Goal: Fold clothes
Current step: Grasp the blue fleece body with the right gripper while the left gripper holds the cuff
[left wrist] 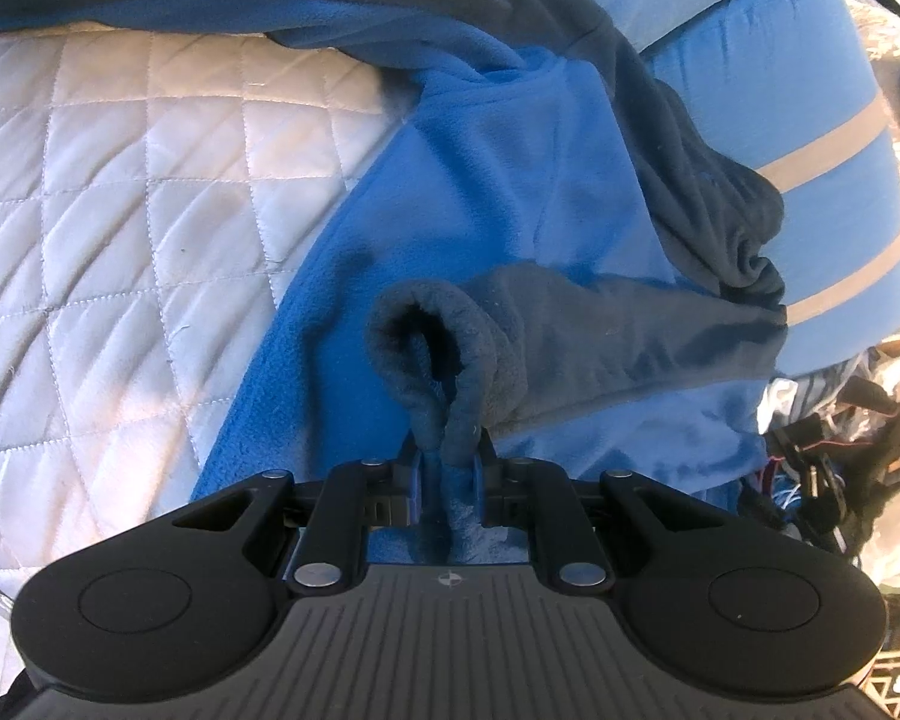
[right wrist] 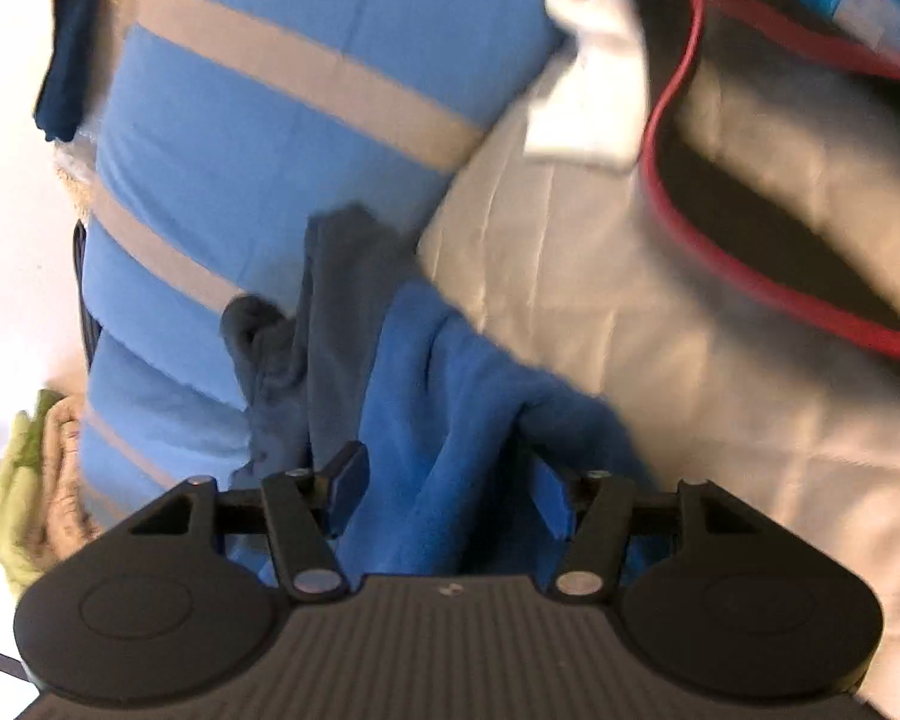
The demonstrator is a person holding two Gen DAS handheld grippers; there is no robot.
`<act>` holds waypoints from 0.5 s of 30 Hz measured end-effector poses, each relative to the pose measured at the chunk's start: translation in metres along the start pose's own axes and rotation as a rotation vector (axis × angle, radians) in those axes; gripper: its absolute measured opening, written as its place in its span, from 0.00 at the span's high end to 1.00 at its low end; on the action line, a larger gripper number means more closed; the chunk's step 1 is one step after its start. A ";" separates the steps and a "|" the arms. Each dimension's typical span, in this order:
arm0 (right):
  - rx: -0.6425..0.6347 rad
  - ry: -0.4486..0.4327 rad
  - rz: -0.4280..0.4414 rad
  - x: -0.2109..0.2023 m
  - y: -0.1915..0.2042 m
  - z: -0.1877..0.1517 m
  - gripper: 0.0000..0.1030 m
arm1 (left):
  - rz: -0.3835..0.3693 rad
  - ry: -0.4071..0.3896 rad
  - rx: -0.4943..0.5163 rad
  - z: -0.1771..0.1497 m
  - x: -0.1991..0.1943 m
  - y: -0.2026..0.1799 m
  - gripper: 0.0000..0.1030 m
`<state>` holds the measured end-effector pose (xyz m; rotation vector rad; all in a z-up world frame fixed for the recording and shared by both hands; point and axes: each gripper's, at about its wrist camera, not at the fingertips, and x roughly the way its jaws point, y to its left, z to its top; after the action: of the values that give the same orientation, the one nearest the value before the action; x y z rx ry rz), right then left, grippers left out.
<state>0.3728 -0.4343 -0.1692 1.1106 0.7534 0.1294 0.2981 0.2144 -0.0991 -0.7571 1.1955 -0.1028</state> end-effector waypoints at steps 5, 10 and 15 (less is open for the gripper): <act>0.046 -0.021 0.050 0.022 -0.003 0.001 0.41 | -0.008 -0.003 -0.003 -0.001 0.000 0.000 0.89; 0.044 -0.099 0.069 0.023 -0.004 0.004 0.90 | -0.071 -0.007 -0.016 -0.004 0.000 0.003 0.89; 0.127 -0.173 0.146 0.005 -0.017 0.018 0.91 | -0.118 -0.001 -0.012 -0.011 0.009 0.000 0.89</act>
<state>0.3830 -0.4530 -0.1817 1.2807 0.5311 0.1086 0.2920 0.2048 -0.1078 -0.8383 1.1514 -0.1932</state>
